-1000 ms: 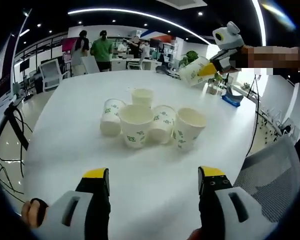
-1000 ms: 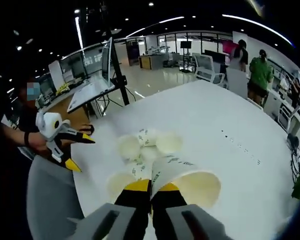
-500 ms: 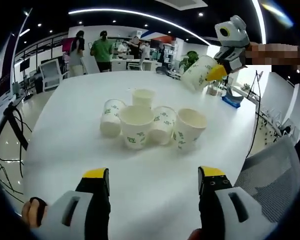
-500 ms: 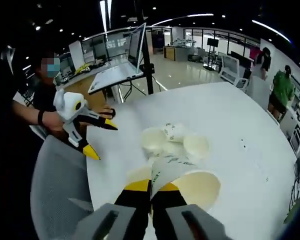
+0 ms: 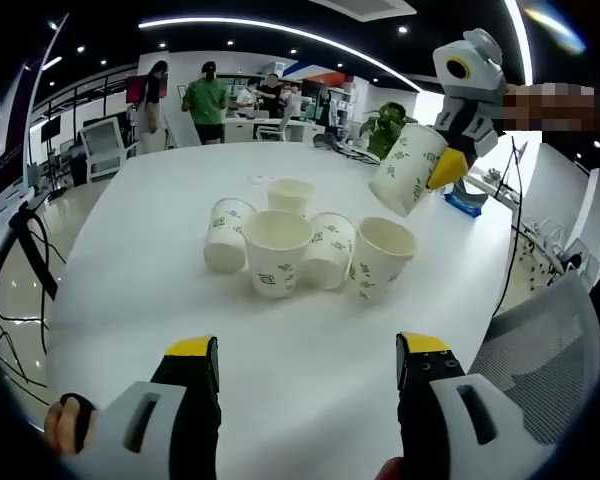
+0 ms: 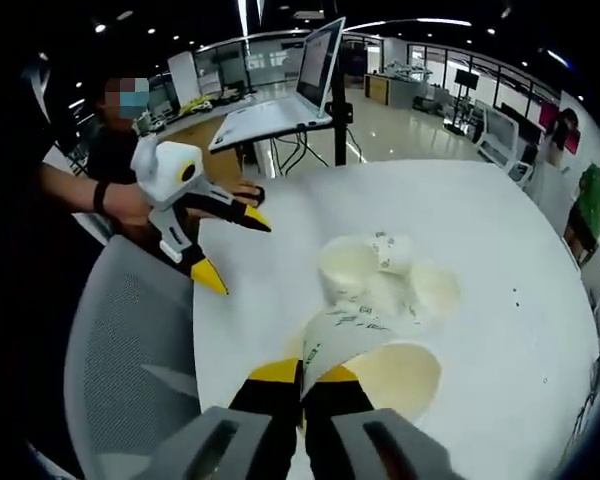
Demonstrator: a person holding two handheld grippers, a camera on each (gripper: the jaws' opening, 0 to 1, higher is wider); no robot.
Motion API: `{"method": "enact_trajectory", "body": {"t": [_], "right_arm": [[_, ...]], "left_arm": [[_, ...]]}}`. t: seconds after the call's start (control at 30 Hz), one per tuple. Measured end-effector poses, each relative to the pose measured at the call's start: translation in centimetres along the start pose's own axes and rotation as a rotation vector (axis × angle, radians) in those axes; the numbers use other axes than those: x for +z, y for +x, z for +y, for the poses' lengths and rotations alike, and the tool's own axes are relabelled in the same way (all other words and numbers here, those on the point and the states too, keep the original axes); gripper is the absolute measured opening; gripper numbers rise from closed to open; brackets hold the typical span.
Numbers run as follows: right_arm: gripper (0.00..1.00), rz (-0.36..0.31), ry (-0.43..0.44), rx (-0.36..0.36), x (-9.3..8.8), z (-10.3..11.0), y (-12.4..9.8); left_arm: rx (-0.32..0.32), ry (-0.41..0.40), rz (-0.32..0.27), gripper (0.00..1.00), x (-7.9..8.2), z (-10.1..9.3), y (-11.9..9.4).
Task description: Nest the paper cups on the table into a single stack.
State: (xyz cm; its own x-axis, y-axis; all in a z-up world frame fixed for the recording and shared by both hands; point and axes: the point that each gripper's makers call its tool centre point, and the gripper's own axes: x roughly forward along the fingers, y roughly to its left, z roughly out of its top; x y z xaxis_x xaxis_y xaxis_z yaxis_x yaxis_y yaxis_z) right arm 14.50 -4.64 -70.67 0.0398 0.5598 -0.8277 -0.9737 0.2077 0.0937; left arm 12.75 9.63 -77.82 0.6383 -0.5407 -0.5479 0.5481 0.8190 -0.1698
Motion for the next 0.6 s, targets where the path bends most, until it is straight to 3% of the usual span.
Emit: {"method": "enact_trajectory", "body": {"t": [0.6], "right_arm": [[0.00,0.156,-0.084,0.038,-1.7,0.3,2.1]], "left_arm": [[-0.002,0.001,0.004,0.71,-0.2,0.2,-0.2]]}}
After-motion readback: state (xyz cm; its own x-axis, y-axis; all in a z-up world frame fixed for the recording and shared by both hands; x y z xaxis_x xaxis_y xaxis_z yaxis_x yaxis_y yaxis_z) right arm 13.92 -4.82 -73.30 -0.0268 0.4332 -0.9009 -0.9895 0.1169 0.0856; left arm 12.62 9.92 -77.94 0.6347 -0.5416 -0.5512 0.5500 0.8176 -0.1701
